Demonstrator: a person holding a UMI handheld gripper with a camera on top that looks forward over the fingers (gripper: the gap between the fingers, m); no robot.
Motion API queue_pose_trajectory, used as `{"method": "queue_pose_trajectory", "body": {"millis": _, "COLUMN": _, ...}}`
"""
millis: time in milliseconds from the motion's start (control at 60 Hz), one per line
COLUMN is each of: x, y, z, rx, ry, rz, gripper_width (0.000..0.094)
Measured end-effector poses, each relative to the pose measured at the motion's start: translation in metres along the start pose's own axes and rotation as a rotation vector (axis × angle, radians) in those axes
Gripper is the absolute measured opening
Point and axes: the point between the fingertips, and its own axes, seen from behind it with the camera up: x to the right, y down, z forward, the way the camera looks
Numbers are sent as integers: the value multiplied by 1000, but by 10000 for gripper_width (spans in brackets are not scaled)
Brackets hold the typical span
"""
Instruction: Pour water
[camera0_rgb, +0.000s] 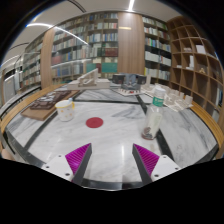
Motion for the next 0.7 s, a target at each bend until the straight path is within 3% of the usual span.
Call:
{"method": "queue_pose_trajectory", "body": {"millis": 133, "x": 76, "y": 3, "z": 33, "rx": 11, "ry": 148, "rz": 49, "gripper_width": 838}}
{"method": "queue_pose_trajectory", "body": {"millis": 417, "x": 163, "y": -59, "z": 115, "rx": 141, "ry": 297, "rz": 69, "gripper_width": 826}}
{"method": "queue_pose_trajectory", "body": {"millis": 533, "x": 177, "y": -71, "z": 142, "rx": 156, "ry": 315, "rz": 65, "gripper_width": 698}}
{"method": "queue_pose_trajectory", "body": {"millis": 600, "x": 178, "y": -74, "z": 153, "rx": 169, "ry": 302, "rz": 69, "gripper_width": 542}}
{"method": "queue_pose_trajectory", "body": {"millis": 700, "x": 180, "y": -79, "z": 153, "rx": 202, "ry": 308, "rz": 73, "gripper_width": 461}}
